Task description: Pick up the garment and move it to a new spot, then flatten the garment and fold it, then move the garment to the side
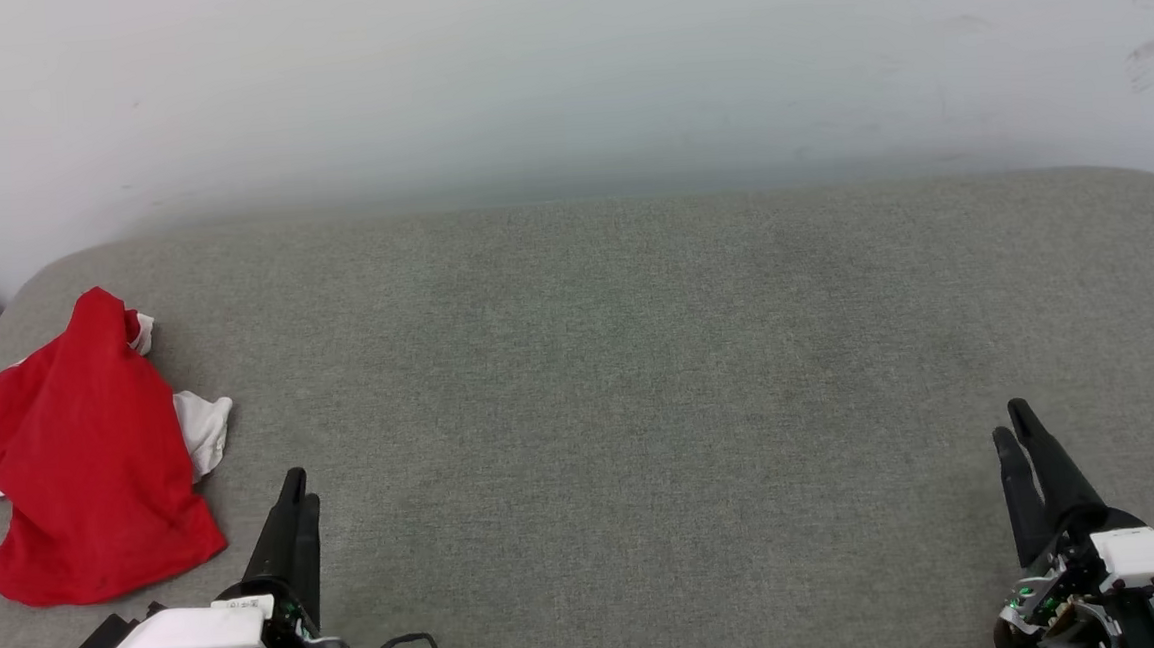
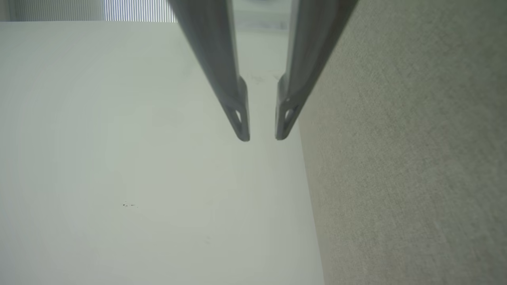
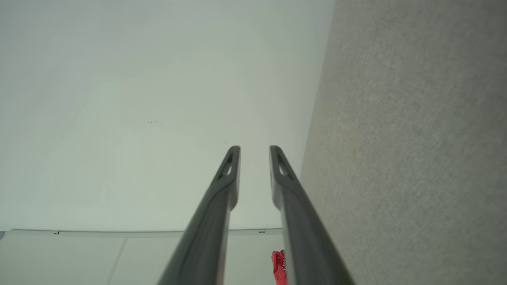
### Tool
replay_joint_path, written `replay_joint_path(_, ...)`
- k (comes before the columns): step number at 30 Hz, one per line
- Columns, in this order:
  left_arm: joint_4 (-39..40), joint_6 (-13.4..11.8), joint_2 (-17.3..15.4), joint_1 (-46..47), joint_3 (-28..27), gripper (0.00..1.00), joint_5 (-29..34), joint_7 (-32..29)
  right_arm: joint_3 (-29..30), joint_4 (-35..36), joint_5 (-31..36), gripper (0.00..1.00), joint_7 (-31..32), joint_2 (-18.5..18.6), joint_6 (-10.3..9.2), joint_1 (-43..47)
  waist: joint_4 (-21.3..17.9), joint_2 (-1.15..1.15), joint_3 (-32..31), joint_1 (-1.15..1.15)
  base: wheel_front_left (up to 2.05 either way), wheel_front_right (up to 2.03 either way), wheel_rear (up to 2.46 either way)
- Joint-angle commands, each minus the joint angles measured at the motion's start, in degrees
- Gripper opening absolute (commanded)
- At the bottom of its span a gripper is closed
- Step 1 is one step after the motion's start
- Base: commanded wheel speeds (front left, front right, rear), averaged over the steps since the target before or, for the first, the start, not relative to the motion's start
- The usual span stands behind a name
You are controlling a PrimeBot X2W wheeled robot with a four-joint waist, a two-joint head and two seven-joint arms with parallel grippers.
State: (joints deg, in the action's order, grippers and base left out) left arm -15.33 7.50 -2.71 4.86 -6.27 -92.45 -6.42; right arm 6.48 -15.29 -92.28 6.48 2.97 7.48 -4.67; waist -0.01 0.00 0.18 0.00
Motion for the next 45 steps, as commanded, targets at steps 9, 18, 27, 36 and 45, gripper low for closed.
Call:
replay_joint_path(9,2.33,0.01,-0.14,1.58,3.58,1.00,1.07,2.84,-1.00,2.72,2.17,1.00,-2.92,0.03,0.01,0.15,-0.02,0.00,-0.01,0.00,0.00,0.00,0.00)
replay_joint_path(18,3.84,0.01,-0.34,1.78,5.83,1.00,6.00,5.27,-1.79,4.46,9.79,1.00,-5.34,0.66,0.01,0.93,-0.09,0.00,-0.04,0.00,0.00,0.00,0.00)
replay_joint_path(27,4.03,0.01,-0.33,2.23,7.30,1.00,14.30,7.18,-1.93,6.13,18.09,1.00,-7.25,0.38,0.02,1.47,-0.15,0.00,-0.06,0.00,0.00,0.00,0.00)
replay_joint_path(36,3.34,0.01,-0.42,2.73,8.81,1.00,27.35,9.53,-2.03,7.97,32.60,1.00,-9.08,0.71,0.03,2.12,-0.10,0.00,-0.17,0.00,0.00,0.00,0.00)
replay_joint_path(45,2.99,0.01,-0.40,3.11,9.29,1.00,38.02,11.31,-2.12,9.40,45.65,1.00,-9.42,0.79,0.03,2.67,-0.03,0.00,-0.25,0.00,0.00,0.00,0.00)
